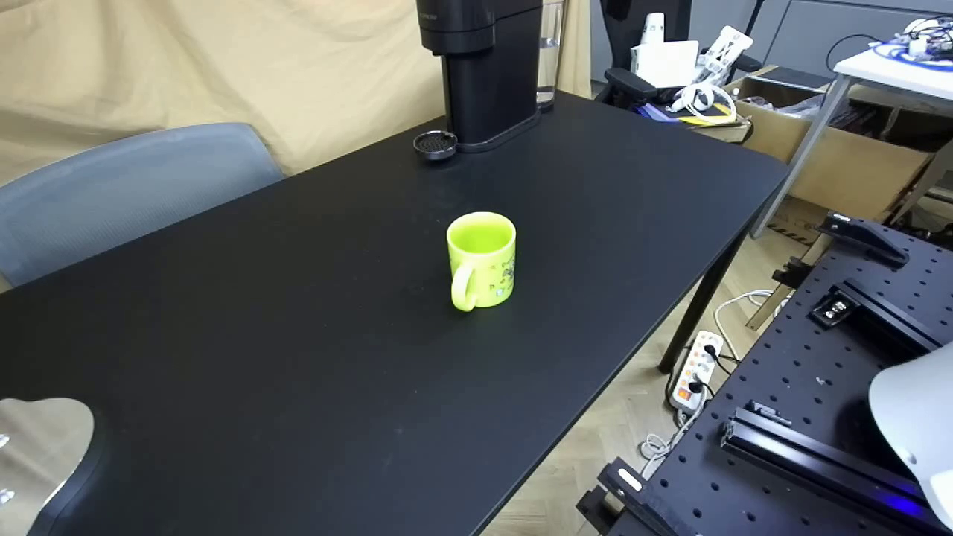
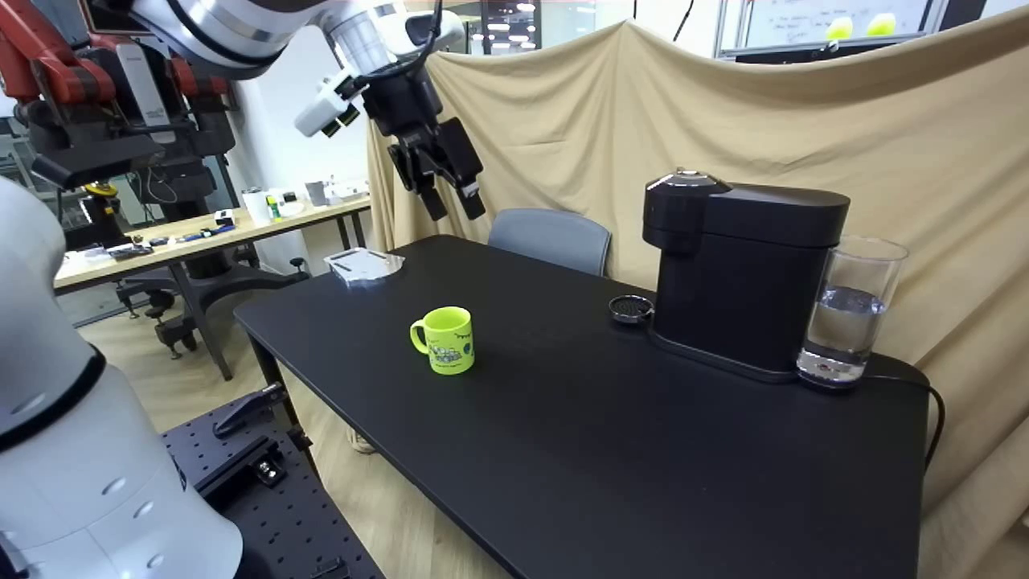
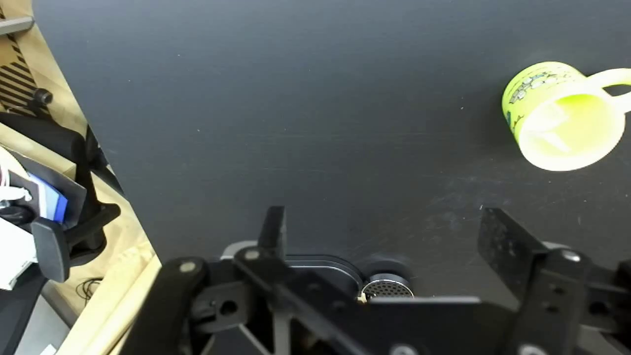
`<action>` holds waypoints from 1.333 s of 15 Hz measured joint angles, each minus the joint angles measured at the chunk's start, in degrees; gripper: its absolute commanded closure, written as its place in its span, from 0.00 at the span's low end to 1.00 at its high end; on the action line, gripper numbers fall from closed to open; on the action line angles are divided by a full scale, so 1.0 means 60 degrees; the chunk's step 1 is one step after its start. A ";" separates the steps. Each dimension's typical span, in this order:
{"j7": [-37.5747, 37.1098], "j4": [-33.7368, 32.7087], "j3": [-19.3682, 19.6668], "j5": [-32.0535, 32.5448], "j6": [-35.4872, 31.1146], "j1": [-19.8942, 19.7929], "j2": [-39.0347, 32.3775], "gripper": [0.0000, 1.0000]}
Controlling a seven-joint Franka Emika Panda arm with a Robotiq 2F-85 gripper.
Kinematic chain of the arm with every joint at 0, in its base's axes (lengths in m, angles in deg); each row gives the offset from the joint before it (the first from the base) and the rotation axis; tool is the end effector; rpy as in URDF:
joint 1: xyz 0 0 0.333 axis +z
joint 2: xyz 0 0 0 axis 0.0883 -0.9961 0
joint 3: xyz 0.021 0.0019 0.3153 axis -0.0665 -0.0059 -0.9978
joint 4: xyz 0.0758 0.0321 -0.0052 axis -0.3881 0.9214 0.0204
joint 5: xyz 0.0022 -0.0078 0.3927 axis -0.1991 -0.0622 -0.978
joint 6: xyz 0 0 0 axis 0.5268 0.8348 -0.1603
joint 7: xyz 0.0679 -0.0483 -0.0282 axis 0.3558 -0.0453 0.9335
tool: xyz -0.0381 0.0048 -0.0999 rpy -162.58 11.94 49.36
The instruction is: Move the mug forward slightly
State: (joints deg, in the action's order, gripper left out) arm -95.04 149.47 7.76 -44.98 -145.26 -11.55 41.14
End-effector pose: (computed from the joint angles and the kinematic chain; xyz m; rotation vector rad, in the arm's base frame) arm 0.3579 0.0164 0.4246 2.8915 -0.1208 0.3717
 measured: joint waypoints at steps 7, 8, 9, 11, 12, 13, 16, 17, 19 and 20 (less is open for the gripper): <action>0.1672 -0.0074 0.0674 -0.1215 -0.0622 0.1280 -0.1146 0.00; 0.1912 -0.0135 0.0720 -0.1350 -0.0872 0.1475 -0.1528 0.00; 0.2100 -0.0225 0.0732 -0.1417 -0.1148 0.1635 -0.1945 0.00; 0.2368 -0.0506 0.0725 -0.1425 -0.1642 0.1851 -0.2840 0.00; 0.2481 -0.0679 0.0703 -0.1378 -0.1876 0.1899 -0.3284 0.00; 0.2553 -0.0862 0.0667 -0.1231 -0.2119 0.1908 -0.3730 0.00; 0.2584 -0.1364 0.0595 -0.0601 -0.2696 0.1902 -0.4968 0.00; 0.2587 -0.1439 0.0597 -0.0568 -0.2763 0.1901 -0.5221 0.00; 0.2596 -0.1433 0.0603 -0.0570 -0.2798 0.1901 -0.5280 0.00; 0.2596 -0.1423 0.0607 -0.0572 -0.2797 0.1901 -0.5219 0.00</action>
State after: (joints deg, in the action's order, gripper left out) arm -79.47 140.94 11.40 -48.41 -162.04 -0.14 9.83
